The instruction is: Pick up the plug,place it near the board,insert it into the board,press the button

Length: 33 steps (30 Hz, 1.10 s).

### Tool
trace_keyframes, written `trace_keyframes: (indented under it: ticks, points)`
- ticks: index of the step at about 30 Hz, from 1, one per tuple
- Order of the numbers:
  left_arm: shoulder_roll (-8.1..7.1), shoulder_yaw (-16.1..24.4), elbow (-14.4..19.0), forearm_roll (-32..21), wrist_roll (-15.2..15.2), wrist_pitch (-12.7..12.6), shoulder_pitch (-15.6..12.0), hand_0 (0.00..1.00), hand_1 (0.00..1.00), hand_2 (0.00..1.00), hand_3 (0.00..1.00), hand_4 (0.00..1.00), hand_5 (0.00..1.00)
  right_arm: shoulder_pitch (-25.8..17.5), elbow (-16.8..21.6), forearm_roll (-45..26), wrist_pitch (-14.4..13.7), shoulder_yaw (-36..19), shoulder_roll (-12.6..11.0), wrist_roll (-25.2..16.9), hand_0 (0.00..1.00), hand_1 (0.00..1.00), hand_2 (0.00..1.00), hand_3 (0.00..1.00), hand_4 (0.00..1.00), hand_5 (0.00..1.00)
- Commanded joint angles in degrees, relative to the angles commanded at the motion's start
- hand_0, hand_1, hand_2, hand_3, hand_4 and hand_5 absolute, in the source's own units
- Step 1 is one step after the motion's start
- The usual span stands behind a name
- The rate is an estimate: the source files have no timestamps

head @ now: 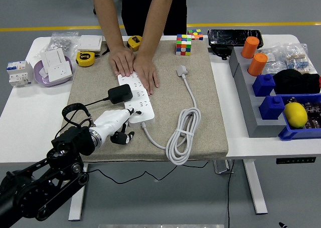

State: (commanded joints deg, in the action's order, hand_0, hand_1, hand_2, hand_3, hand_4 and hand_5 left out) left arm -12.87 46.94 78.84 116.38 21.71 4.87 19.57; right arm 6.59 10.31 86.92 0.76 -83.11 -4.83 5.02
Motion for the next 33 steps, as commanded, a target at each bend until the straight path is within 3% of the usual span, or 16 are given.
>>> trace_keyframes:
  ticks: [16,20,23,24,26,27,29,30,33]
  points:
    - [-0.14,0.0,0.1,-0.1,0.4,0.7,0.2,0.126,0.043,0.152,0.867,0.590,0.002,0.1,0.0,-0.1,0.0,0.0,-0.1,0.0,0.821,0.733,0.741,0.775,0.998,0.881]
    - [-0.30,1.6,3.6,0.3,1.7,2.4,0.0,0.126,0.043,0.153,0.861,0.588,0.002,0.1,0.0,-0.1,0.0,-0.1,0.0,0.0,0.821,0.733,0.741,0.774,0.998,0.881]
    - [-0.19,4.6,8.4,-0.9,3.9,5.9,-0.4,0.126,0.043,0.153,0.861,0.588,0.002,0.1,0.0,-0.3,-0.1,0.0,0.0,0.0,0.821,0.733,0.741,0.774,0.998,0.881]
    - [0.02,6.0,10.4,-2.1,4.2,7.1,-0.6,0.135,0.062,0.169,0.706,0.535,0.002,0.1,0.0,-0.2,0.0,-0.1,0.0,0.0,0.822,0.733,0.741,0.773,0.998,0.881]
    - [0.48,8.7,13.8,-4.3,3.4,7.6,-0.7,0.135,0.062,0.169,0.706,0.535,0.002,0.1,0.0,-0.1,0.0,-0.2,0.1,0.1,0.822,0.733,0.741,0.773,0.998,0.881]
    - [0.67,9.6,14.8,-5.2,2.8,7.4,-0.7,0.135,0.062,0.169,0.706,0.535,0.002,0.1,0.0,-0.1,0.0,-0.2,0.1,0.1,0.822,0.733,0.741,0.773,0.998,0.881]
    - [1.94,12.7,14.9,-10.0,-1.9,3.4,-0.6,0.135,0.062,0.169,0.706,0.535,0.002,0.2,0.0,-0.1,0.0,-0.2,0.1,0.1,0.822,0.733,0.741,0.773,0.998,0.881]
    - [2.48,13.7,14.3,-12.1,-4.1,1.5,-0.6,0.308,0.497,0.546,0.636,0.732,0.066,0.2,0.0,0.0,0.0,-0.2,0.2,0.1,0.822,0.733,0.741,0.774,0.998,0.881]
    - [4.67,17.0,10.8,-19.2,-11.0,-5.2,-0.6,0.308,0.497,0.546,0.636,0.732,0.066,0.3,0.0,-0.5,-0.1,0.2,0.3,0.0,0.822,0.733,0.741,0.774,0.998,0.881]
